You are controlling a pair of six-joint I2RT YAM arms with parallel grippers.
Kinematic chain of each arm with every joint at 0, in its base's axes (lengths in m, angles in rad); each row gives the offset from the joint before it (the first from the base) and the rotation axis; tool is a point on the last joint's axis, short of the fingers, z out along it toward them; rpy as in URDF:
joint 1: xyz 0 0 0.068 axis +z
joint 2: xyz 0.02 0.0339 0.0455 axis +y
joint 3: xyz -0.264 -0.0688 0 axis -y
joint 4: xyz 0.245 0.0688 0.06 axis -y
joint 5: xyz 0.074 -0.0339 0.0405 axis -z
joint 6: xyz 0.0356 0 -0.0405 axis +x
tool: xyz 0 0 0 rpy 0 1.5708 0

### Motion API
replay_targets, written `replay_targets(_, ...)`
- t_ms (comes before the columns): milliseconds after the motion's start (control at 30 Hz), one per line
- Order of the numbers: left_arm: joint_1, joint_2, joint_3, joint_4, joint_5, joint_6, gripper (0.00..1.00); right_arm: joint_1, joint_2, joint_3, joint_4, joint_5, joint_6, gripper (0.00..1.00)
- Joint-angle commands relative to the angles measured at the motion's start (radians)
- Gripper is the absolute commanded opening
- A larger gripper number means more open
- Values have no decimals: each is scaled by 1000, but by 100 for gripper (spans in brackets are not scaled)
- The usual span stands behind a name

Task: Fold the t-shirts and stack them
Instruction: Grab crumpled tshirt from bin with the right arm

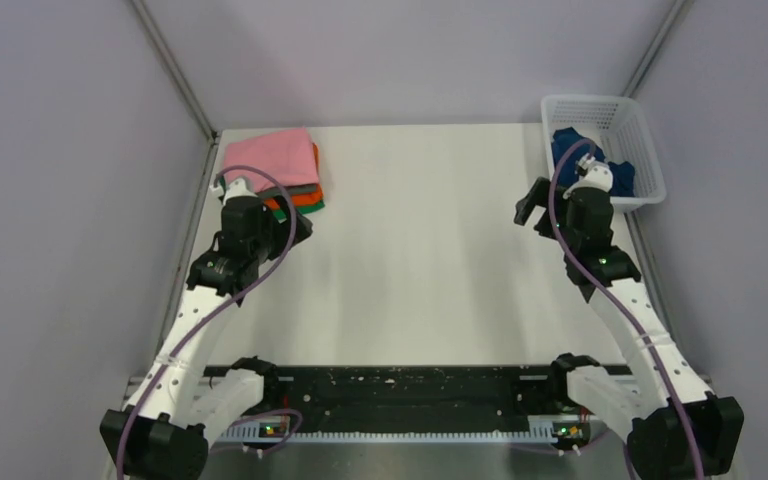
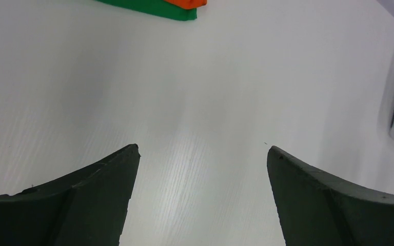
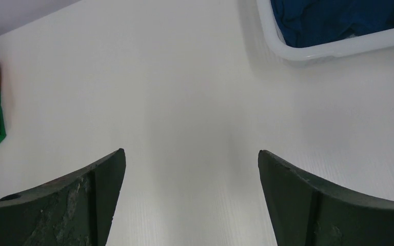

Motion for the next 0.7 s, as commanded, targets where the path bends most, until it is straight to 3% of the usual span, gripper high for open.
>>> replay_targets(0,-1,-6,30,78,-28,-5,99,-4,26,58,157,-18,-48,99)
replay_targets(100,-1,0,36,97,-13,-15,99,-4,72,96,225,7,-102,99)
replay_targets(233,-1,24,35,115,-13,-28,99,-13,215,245,201,168,-143,99)
replay_targets(467,-1,89,38,143,4,-63,99,-193,678,720,-152,127,-66,98)
replay_targets(667,-2,172,63,157,19,-85,99,-305,1049,1115,-297,44,-59,95)
